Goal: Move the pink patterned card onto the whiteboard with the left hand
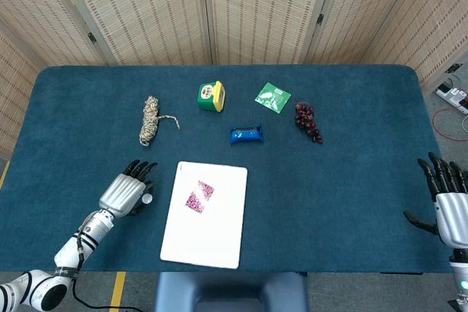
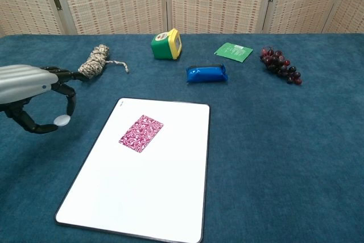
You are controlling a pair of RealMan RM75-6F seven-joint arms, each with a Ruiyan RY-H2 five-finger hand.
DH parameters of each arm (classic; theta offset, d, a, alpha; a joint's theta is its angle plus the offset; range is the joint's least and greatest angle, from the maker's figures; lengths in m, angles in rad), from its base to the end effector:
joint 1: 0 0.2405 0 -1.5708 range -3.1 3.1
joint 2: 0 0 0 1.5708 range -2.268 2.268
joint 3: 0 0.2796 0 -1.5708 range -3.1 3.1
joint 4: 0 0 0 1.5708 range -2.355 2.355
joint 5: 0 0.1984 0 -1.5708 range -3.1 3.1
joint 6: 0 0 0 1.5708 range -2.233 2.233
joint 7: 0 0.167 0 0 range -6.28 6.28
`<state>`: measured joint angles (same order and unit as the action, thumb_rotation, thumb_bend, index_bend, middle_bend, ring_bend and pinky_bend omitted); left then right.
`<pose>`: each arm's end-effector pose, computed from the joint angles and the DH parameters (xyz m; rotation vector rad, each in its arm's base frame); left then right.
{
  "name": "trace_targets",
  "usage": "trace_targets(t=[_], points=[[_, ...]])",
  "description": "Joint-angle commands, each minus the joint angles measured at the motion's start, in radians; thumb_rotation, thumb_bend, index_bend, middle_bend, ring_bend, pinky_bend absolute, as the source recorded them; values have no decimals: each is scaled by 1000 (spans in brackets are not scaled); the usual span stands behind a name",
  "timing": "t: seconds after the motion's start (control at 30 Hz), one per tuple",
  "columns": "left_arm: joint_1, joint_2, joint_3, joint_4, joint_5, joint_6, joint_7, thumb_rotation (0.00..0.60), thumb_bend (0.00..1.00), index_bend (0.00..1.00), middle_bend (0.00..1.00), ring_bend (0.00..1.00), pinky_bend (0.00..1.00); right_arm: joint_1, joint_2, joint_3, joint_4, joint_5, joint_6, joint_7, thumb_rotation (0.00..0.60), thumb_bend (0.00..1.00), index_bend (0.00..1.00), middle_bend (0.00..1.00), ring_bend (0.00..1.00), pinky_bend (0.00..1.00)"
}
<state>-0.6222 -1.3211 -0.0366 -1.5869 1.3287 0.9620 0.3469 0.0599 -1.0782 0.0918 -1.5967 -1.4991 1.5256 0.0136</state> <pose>-0.2166 0.3322 0.0362 -2.0225 -0.7634 -0.7357 -0.3304 -0.2047 0.2084 1.3350 -0.8233 0.9122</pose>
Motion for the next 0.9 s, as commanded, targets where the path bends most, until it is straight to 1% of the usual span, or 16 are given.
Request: trace_targets(t=[0.03, 0.2, 0.43, 0.67, 0.9], points=[[-49, -12, -35, -34, 15, -29, 12, 600, 397, 529, 73, 0, 0, -1, 1, 0, -2, 1, 1, -1, 600, 114, 0, 0, 47, 0], [-107, -55, -66, -45, 4, -75, 33, 600, 398, 529, 74, 0, 0, -6, 3, -1, -2, 5, 5, 1, 600, 115, 0, 0, 47, 0], [-180, -142, -98, -9, -32, -127, 60, 600, 397, 529, 73, 0, 0, -11, 6, 0, -4, 9, 9, 0, 600, 114, 0, 0, 47, 0], [-230, -218, -111, 44, -93, -155, 112, 600, 398, 518, 73, 0, 0, -10, 5, 0, -2, 12, 6, 2, 600, 114, 0, 0, 46, 0], [-257, -256, -106, 91, -168, -164, 170, 600, 398, 513, 74, 0, 0, -12, 3, 2, 9, 19, 4, 14, 600, 115, 0, 0, 46, 0]])
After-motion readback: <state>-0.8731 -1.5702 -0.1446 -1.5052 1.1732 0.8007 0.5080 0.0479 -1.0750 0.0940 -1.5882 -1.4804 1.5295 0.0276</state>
